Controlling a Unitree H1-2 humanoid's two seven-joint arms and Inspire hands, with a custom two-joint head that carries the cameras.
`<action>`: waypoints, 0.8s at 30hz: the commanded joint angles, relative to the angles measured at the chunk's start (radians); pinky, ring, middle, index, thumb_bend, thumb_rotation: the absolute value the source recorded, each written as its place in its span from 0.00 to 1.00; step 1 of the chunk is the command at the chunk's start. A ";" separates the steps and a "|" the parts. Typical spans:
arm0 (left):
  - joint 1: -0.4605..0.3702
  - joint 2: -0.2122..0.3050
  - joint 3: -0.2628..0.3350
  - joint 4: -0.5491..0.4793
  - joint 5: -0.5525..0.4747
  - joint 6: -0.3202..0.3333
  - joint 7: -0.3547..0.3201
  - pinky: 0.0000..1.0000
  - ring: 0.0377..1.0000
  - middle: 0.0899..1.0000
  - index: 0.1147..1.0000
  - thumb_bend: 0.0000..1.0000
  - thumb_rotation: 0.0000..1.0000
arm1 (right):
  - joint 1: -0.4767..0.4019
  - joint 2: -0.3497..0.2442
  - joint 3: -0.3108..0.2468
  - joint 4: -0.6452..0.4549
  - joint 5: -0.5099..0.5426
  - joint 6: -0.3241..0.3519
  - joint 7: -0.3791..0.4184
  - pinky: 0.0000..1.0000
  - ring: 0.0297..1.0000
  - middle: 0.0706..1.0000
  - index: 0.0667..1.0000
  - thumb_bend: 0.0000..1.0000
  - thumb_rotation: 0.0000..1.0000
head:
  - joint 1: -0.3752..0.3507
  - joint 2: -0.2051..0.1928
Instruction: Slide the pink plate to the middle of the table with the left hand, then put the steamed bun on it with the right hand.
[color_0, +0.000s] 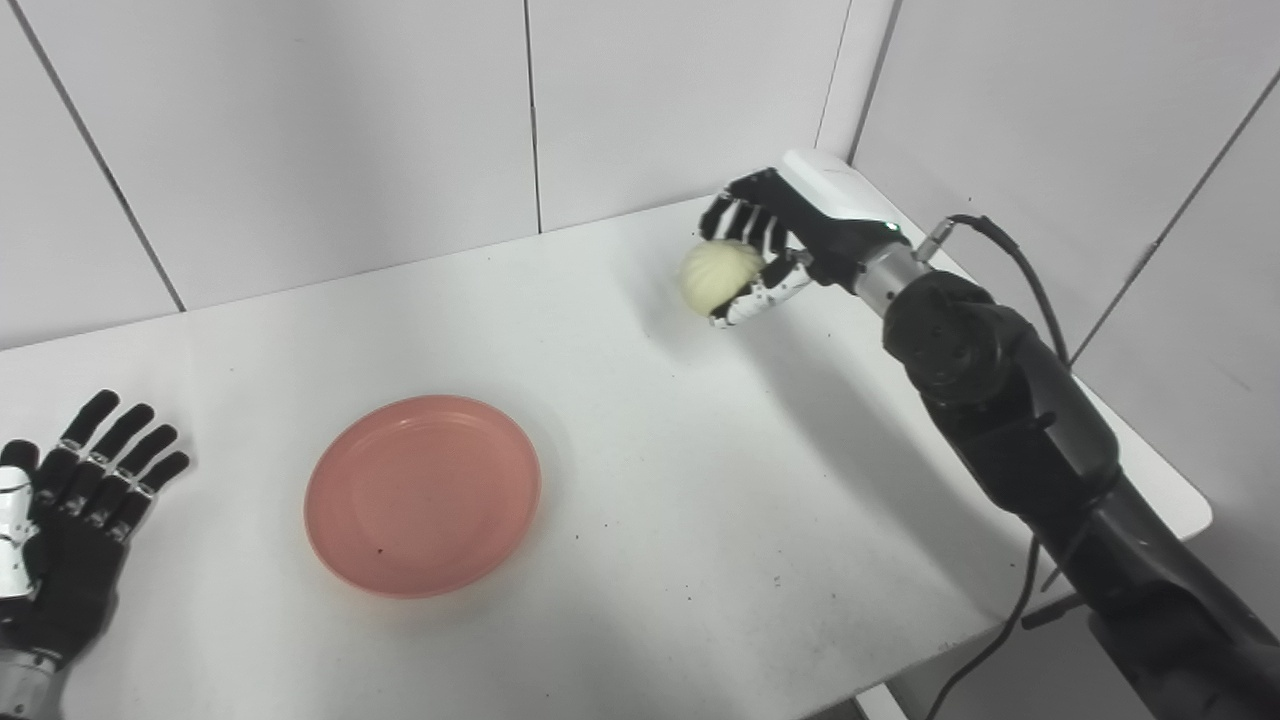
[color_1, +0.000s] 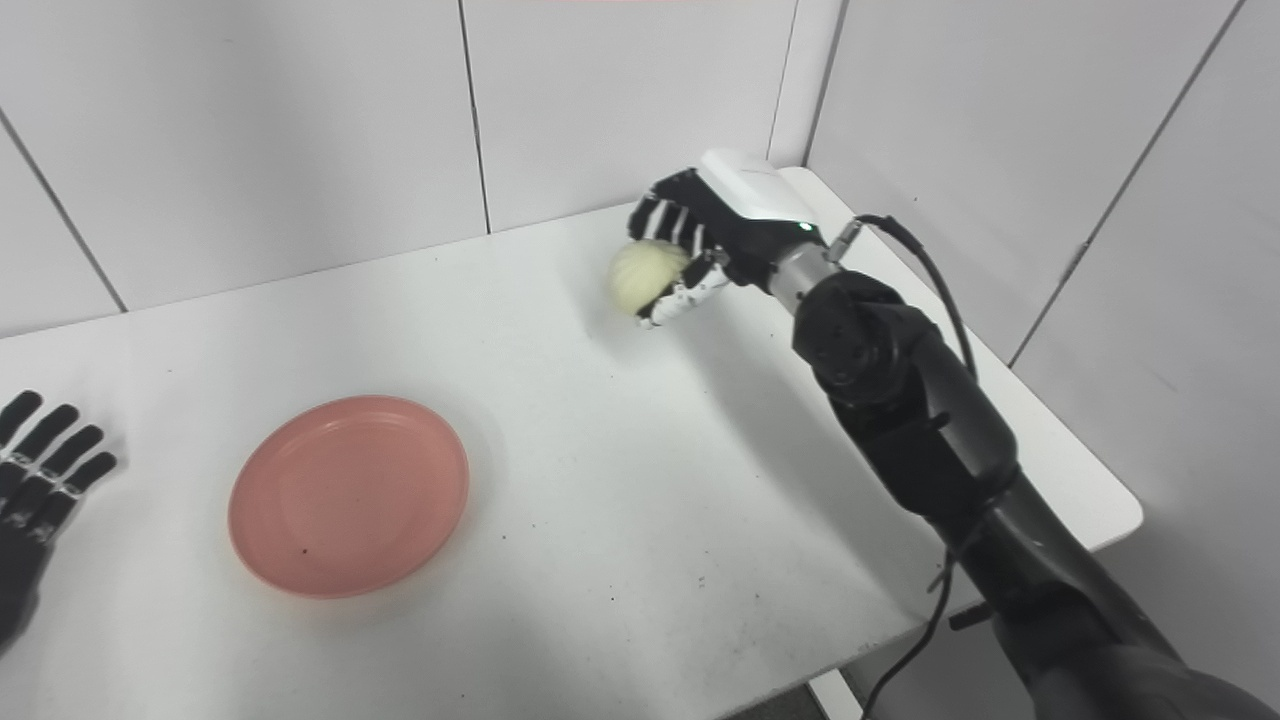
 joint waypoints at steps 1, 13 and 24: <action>0.102 -0.053 -0.039 0.024 0.041 0.095 0.045 0.82 0.84 0.86 0.86 0.60 0.91 | -0.069 0.000 0.016 -0.023 -0.015 -0.003 0.017 0.38 0.41 0.41 0.50 0.52 0.00 | 0.024 -0.001; 0.137 -0.145 -0.099 -0.153 0.093 0.189 0.202 0.90 0.89 0.90 0.89 0.57 0.99 | -0.212 0.155 0.174 0.080 -0.007 -0.116 0.049 0.36 0.39 0.40 0.51 0.52 0.00 | 0.214 0.008; 0.132 -0.195 -0.137 -0.197 0.139 0.221 0.261 0.91 0.91 0.92 0.91 0.54 1.00 | -0.258 0.260 0.248 0.135 -0.001 -0.151 0.081 0.33 0.38 0.39 0.51 0.52 0.00 | 0.343 0.031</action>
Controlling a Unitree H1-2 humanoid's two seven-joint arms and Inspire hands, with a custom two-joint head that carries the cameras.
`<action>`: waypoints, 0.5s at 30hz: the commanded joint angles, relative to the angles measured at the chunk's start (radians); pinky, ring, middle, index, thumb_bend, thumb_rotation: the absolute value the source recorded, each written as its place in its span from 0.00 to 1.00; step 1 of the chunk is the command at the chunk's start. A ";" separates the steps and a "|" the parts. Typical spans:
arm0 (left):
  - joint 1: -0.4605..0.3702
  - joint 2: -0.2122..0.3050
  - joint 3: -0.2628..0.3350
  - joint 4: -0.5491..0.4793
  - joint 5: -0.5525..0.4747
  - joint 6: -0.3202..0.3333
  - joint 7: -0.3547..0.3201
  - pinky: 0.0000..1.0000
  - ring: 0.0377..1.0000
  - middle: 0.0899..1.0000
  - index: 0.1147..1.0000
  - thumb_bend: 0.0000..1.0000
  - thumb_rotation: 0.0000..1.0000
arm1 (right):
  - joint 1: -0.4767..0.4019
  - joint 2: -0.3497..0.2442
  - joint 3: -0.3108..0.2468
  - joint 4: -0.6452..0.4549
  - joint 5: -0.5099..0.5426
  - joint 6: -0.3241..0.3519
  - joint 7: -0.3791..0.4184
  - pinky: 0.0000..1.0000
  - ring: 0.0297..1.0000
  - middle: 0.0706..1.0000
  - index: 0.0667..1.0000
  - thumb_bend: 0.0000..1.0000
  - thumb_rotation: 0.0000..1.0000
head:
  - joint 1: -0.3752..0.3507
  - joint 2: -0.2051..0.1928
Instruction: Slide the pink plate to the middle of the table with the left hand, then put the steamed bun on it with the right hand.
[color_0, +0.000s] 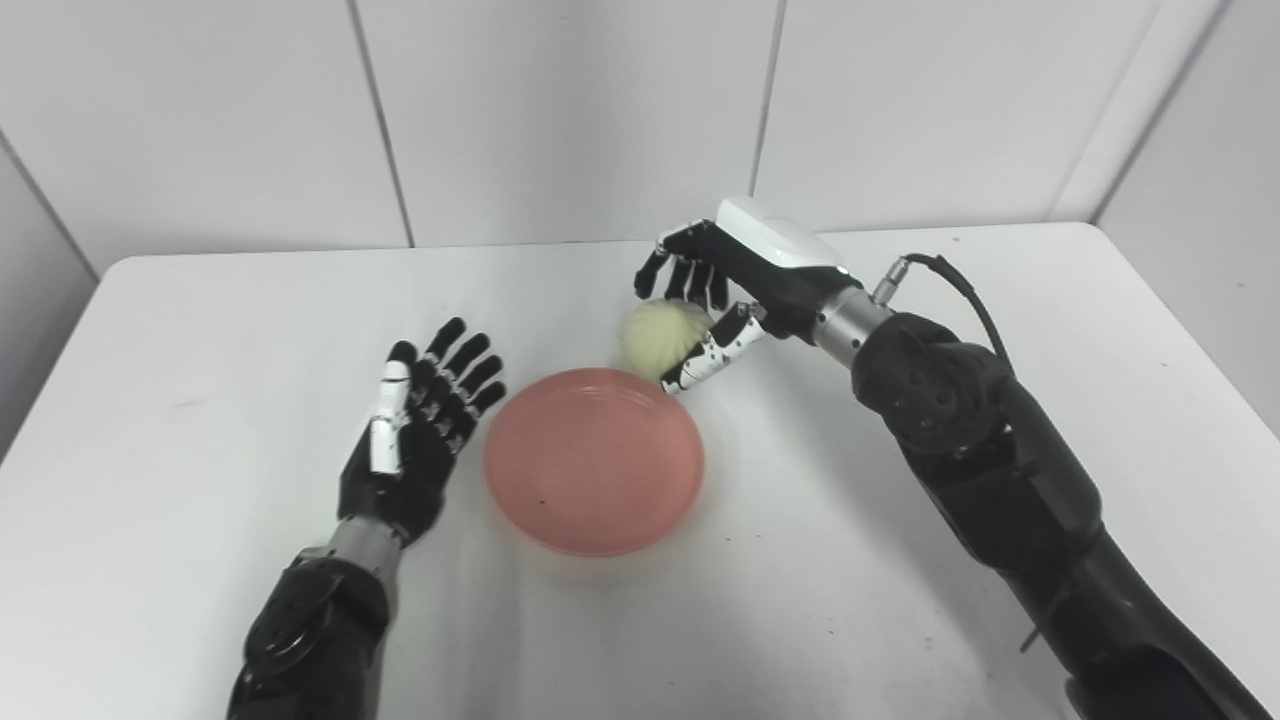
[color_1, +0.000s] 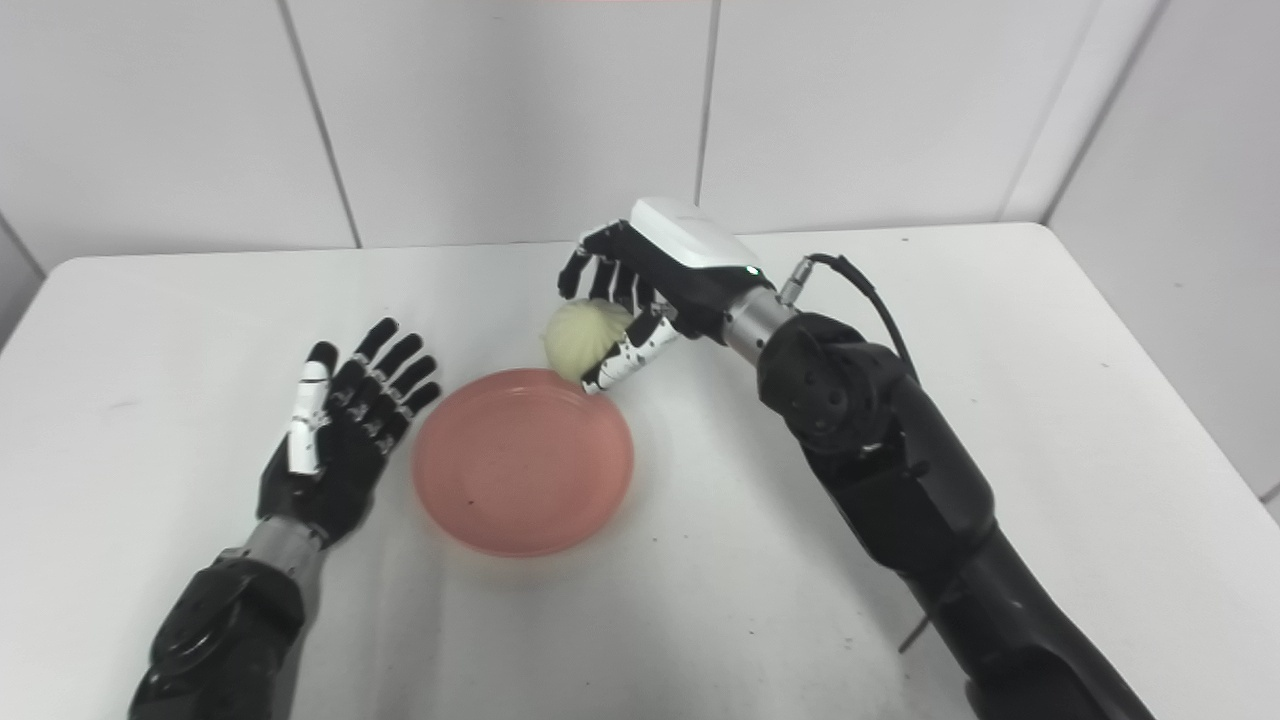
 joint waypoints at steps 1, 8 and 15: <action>0.049 -0.009 -0.017 0.049 0.040 0.099 0.041 0.91 0.90 0.91 0.90 0.53 1.00 | -0.051 0.006 -0.006 -0.017 0.004 -0.027 0.001 0.33 0.38 0.39 0.51 0.52 0.00 | 0.014 0.005; 0.048 -0.025 -0.028 0.027 0.061 0.114 0.057 0.91 0.91 0.92 0.90 0.52 1.00 | -0.047 0.045 0.029 -0.015 -0.025 -0.024 0.021 0.32 0.38 0.39 0.51 0.52 0.00 | 0.051 0.028; 0.047 -0.030 -0.034 0.000 0.063 0.134 0.068 0.92 0.92 0.93 0.91 0.51 1.00 | -0.035 0.081 0.045 0.011 -0.005 -0.048 0.030 0.35 0.39 0.38 0.50 0.52 0.00 | 0.050 0.047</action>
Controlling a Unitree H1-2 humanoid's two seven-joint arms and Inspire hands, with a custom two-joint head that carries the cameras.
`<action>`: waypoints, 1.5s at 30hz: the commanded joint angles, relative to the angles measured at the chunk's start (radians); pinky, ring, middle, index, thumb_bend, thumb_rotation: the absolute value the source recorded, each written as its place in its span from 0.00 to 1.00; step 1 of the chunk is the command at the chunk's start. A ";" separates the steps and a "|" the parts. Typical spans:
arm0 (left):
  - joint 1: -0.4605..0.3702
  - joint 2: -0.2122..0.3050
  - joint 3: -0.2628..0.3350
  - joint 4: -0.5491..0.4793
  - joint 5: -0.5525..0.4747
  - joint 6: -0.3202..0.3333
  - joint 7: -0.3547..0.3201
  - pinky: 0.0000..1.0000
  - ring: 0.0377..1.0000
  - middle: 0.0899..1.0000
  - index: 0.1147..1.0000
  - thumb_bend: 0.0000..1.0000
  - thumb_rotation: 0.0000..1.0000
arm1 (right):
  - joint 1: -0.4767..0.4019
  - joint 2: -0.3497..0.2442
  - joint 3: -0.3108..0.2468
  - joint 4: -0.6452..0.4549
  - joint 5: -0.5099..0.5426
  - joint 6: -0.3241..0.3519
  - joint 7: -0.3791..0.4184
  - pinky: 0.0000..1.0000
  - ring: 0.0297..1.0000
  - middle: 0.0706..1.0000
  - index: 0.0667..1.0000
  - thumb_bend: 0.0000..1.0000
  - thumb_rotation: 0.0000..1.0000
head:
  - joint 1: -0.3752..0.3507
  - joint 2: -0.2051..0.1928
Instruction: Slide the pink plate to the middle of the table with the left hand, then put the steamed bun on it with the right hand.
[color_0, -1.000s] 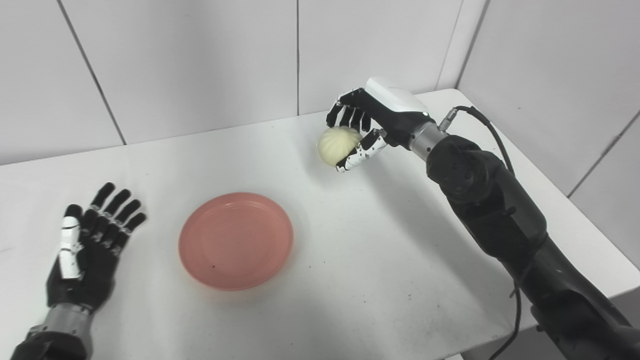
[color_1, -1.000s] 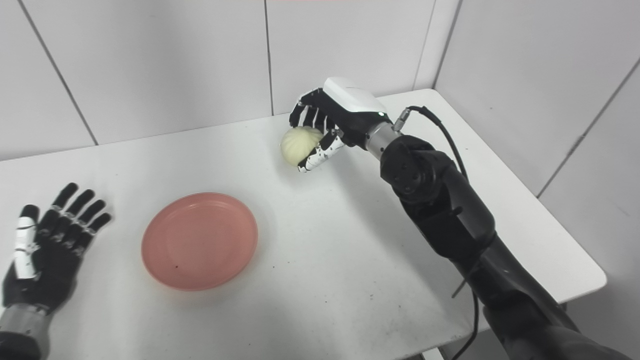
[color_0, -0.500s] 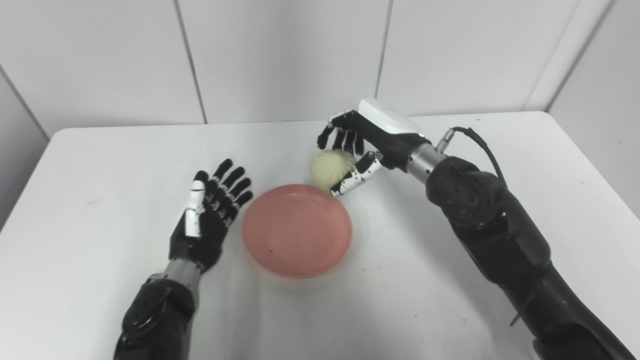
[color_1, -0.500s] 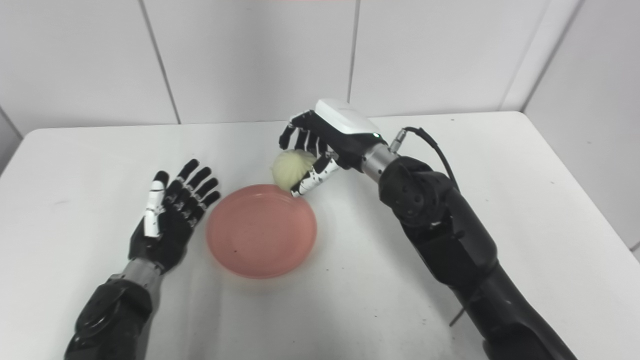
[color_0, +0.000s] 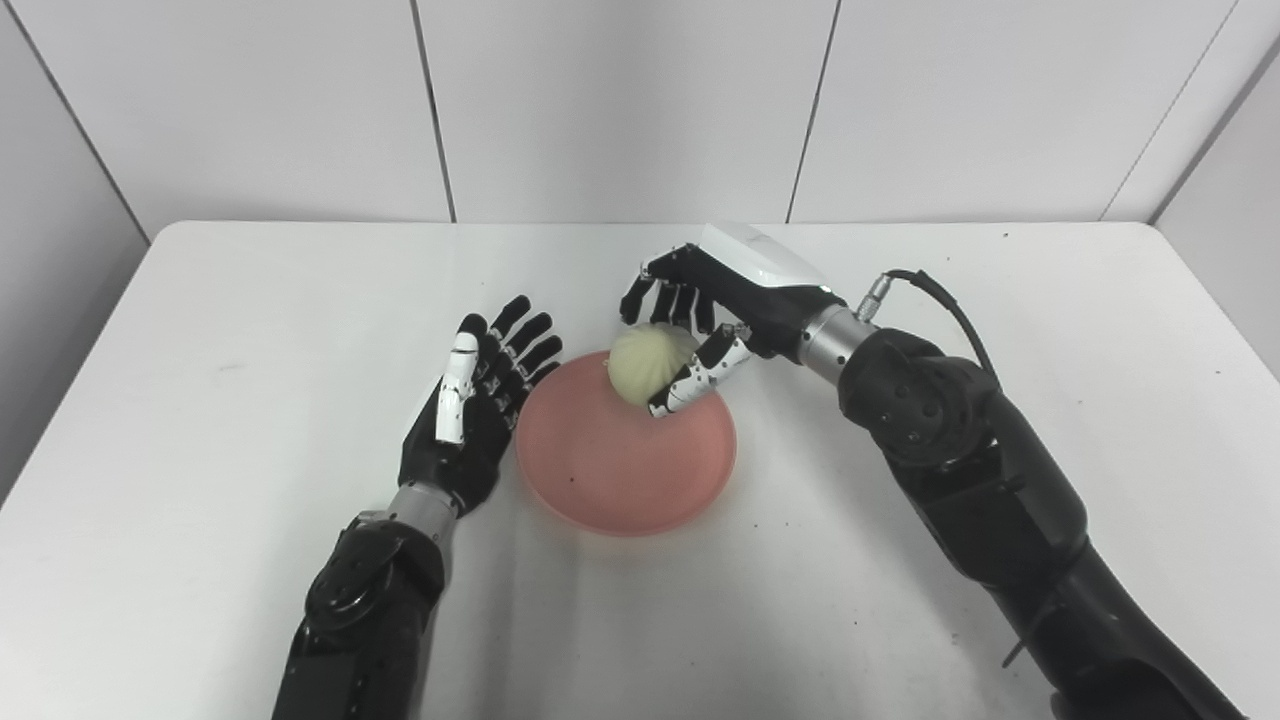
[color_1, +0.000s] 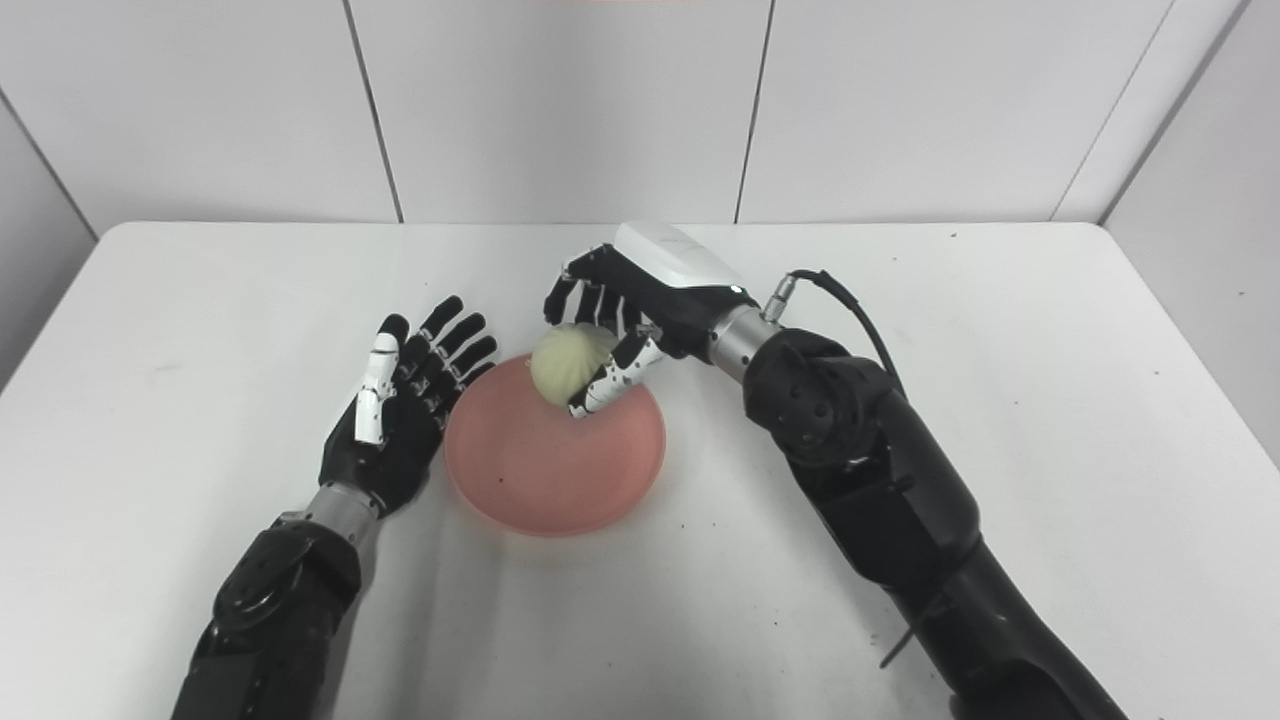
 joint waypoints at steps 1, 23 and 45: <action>0.047 -0.005 -0.004 0.027 0.024 0.098 0.035 0.92 0.92 0.93 0.91 0.51 1.00 | -0.032 0.005 -0.002 -0.005 0.012 -0.055 -0.009 0.35 0.39 0.38 0.51 0.52 0.00 | 0.001 0.010; 0.045 -0.026 -0.008 -0.021 0.039 0.142 0.069 0.91 0.91 0.91 0.90 0.52 1.00 | 0.044 0.026 0.068 0.034 -0.060 -0.099 -0.031 0.35 0.41 0.40 0.50 0.52 0.00 | 0.021 0.048; 0.041 -0.026 -0.013 -0.012 0.037 0.146 0.059 0.93 0.92 0.92 0.92 0.52 1.00 | 0.082 0.081 0.134 0.173 -0.268 -0.152 -0.208 0.38 0.46 0.44 0.48 0.52 0.00 | 0.037 0.034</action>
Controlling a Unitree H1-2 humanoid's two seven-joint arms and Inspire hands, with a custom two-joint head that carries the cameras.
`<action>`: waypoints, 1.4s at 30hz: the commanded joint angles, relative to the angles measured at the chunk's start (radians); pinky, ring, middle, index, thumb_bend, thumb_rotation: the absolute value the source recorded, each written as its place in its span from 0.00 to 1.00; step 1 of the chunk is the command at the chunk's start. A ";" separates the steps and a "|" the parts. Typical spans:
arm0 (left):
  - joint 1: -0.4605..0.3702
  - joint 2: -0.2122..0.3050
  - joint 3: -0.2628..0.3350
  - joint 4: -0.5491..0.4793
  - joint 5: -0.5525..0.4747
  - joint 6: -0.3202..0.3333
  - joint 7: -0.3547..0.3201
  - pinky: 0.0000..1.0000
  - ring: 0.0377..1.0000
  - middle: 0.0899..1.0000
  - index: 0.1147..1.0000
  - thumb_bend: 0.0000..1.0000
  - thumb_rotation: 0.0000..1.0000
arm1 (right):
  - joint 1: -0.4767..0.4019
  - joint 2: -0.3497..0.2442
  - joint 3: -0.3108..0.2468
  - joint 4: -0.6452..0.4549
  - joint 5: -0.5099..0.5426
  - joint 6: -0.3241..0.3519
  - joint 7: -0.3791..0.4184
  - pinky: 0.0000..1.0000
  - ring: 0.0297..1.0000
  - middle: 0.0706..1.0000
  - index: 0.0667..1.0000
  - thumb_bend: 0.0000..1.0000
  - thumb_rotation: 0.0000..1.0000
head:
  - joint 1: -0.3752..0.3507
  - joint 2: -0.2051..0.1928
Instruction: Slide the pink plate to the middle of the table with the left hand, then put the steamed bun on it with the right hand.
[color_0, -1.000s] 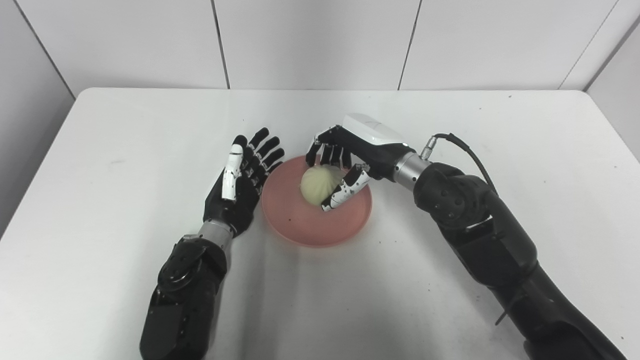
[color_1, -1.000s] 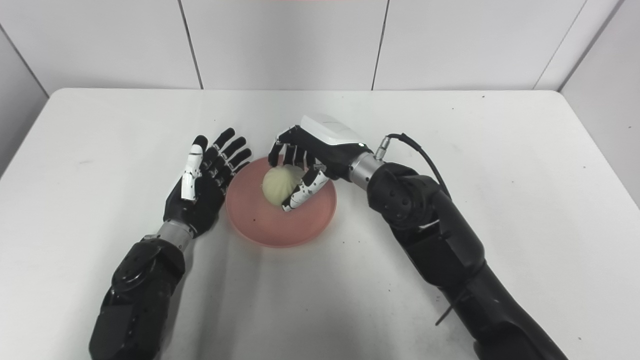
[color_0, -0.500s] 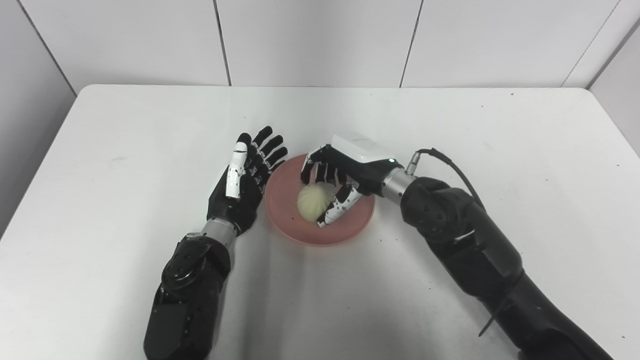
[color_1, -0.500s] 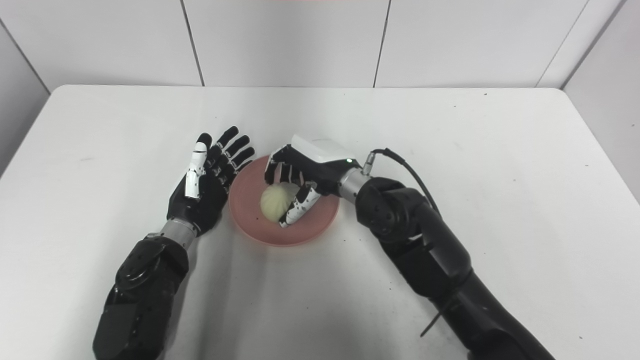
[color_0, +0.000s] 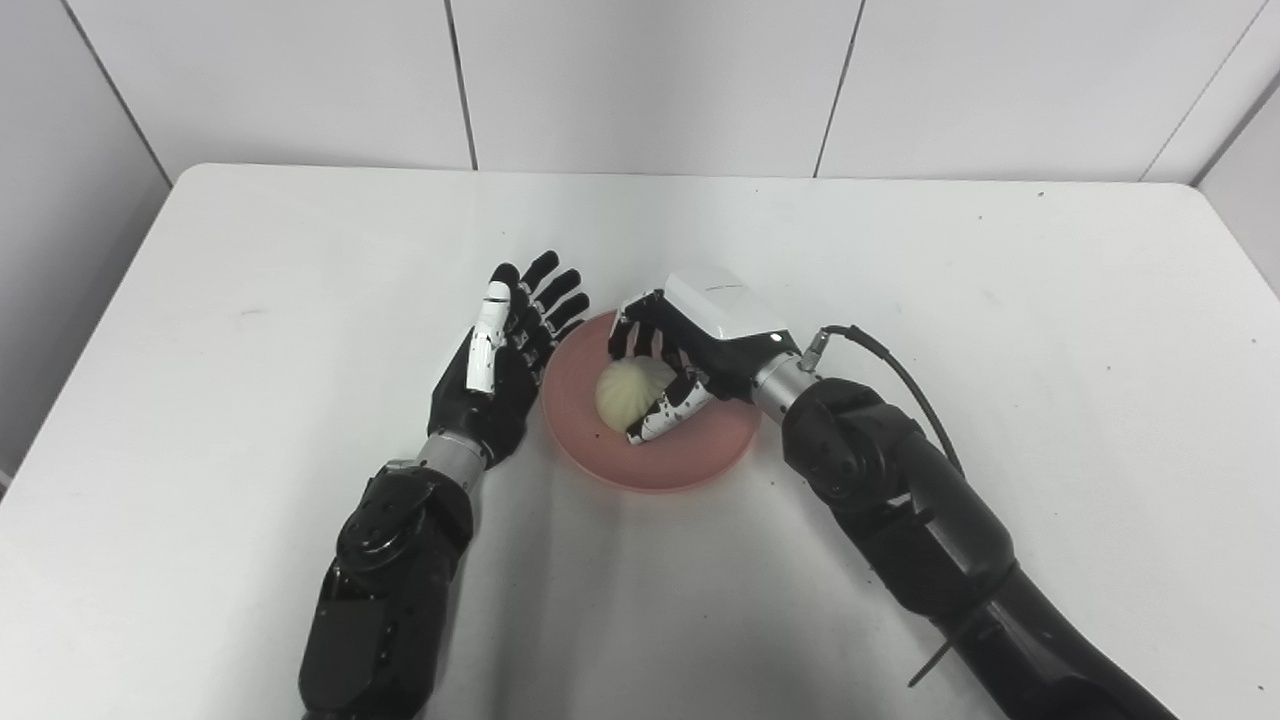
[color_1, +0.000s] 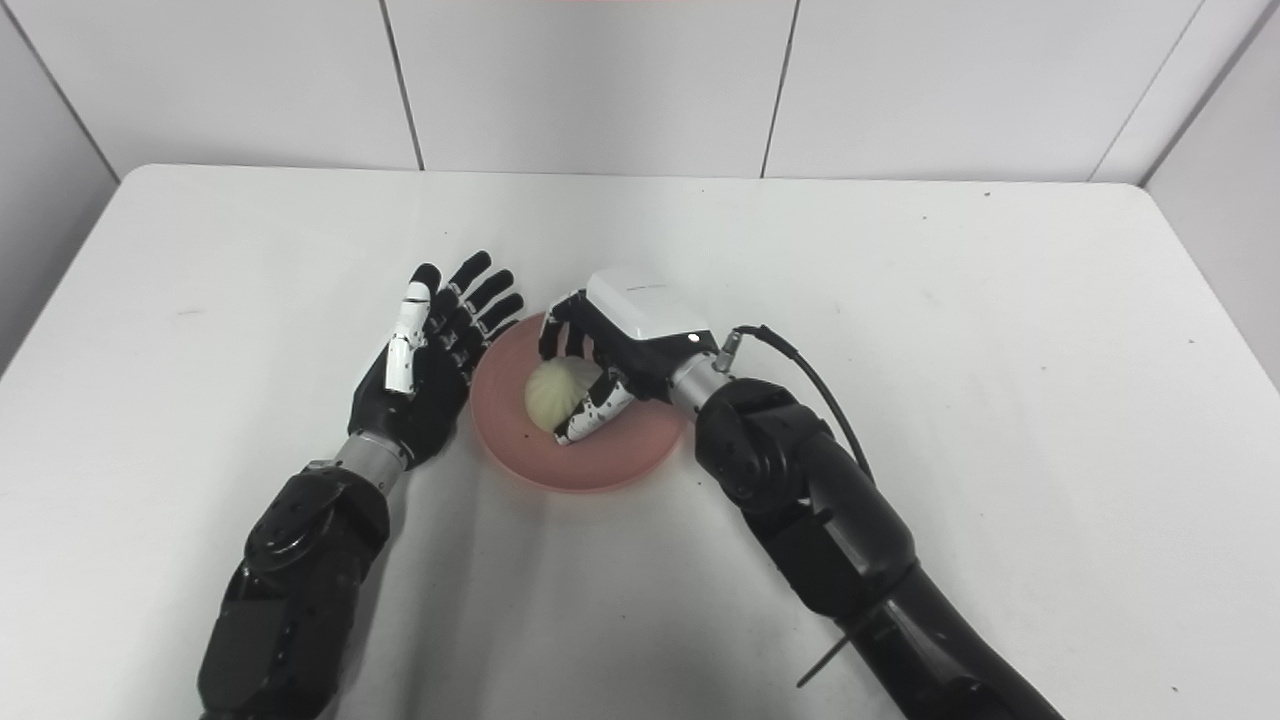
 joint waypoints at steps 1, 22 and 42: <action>0.034 0.001 -0.007 0.039 0.016 0.082 0.013 0.93 0.92 0.92 0.92 0.52 1.00 | -0.018 -0.018 0.015 -0.027 -0.044 -0.013 0.022 0.39 0.46 0.44 0.49 0.52 0.00 | 0.001 0.000; 0.036 0.000 -0.001 0.033 0.005 0.096 0.017 0.93 0.92 0.93 0.93 0.52 1.00 | -0.070 -0.066 -0.030 -0.308 -0.120 0.153 0.481 0.59 0.83 0.95 0.98 0.97 0.69 | -0.001 -0.002; 0.051 0.011 0.003 0.027 0.012 0.074 0.003 0.92 0.91 0.92 0.91 0.52 1.00 | 0.124 0.051 -0.390 -0.219 0.337 -0.119 0.004 0.75 0.95 1.00 1.00 0.95 0.98 | -0.016 -0.012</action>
